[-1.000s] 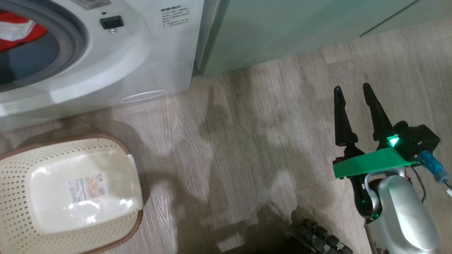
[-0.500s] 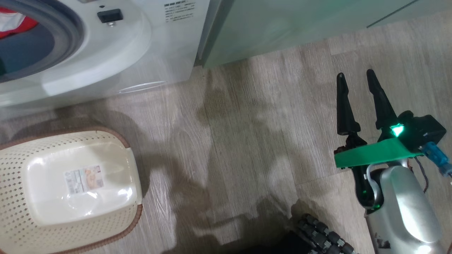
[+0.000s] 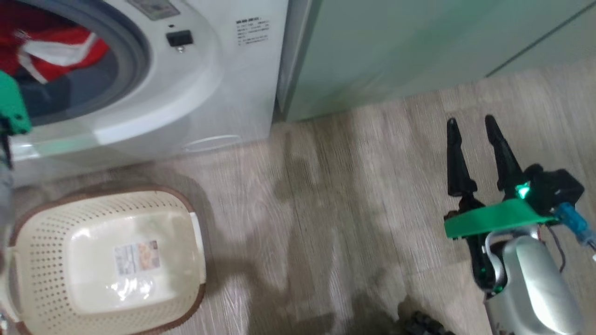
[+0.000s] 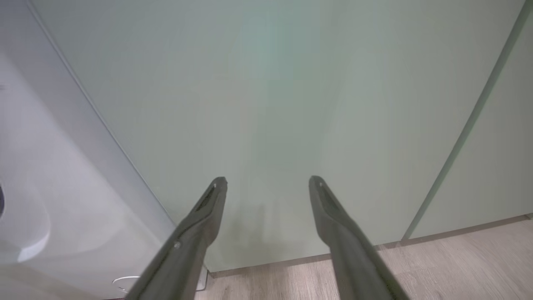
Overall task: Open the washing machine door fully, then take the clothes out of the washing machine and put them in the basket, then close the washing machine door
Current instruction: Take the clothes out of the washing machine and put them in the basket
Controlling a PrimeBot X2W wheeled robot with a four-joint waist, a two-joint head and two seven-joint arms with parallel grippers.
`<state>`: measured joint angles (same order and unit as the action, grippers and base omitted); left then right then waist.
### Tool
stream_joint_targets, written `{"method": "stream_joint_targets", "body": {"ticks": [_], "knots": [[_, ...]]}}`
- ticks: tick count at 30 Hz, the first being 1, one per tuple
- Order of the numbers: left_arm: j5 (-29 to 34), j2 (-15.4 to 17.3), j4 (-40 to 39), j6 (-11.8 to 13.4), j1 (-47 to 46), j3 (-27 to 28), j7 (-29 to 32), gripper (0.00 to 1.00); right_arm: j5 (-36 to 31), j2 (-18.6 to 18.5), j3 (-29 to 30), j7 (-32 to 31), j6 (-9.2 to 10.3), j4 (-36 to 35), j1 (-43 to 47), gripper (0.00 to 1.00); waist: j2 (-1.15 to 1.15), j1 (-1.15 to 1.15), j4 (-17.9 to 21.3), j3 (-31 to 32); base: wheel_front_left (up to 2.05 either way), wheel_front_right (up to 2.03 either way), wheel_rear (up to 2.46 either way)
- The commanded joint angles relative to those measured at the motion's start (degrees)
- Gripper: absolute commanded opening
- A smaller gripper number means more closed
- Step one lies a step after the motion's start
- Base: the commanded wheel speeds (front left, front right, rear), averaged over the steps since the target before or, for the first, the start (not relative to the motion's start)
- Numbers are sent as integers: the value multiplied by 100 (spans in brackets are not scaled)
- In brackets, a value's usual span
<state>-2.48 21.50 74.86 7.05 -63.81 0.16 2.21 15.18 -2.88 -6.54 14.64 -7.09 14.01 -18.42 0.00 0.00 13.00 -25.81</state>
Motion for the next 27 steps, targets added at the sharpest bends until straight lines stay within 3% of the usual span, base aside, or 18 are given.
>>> {"method": "stream_joint_targets", "body": {"ticks": [1,10,17,23,27], "knots": [[-20,207,-136,-4,70,23,-187,0,-9,1,-83,36,-40,-126,143,100,0,0,-118,264,0,0,0],[-189,-191,-200,-34,762,3,-1184,0,-48,1,-101,36,-40,21,472,100,0,0,-302,1029,0,0,0],[-578,-437,-360,-368,1393,216,-1579,0,-30,1,-51,36,-40,86,764,100,0,0,-506,1483,0,0,0],[-937,-695,-868,-848,2101,403,-1700,0,10,1,-16,36,-40,133,1012,100,0,0,-684,1838,0,0,0],[-945,-764,-1343,-804,2736,390,-1714,0,54,1,-3,36,-40,151,1146,100,0,0,-766,2004,0,0,0]]}}
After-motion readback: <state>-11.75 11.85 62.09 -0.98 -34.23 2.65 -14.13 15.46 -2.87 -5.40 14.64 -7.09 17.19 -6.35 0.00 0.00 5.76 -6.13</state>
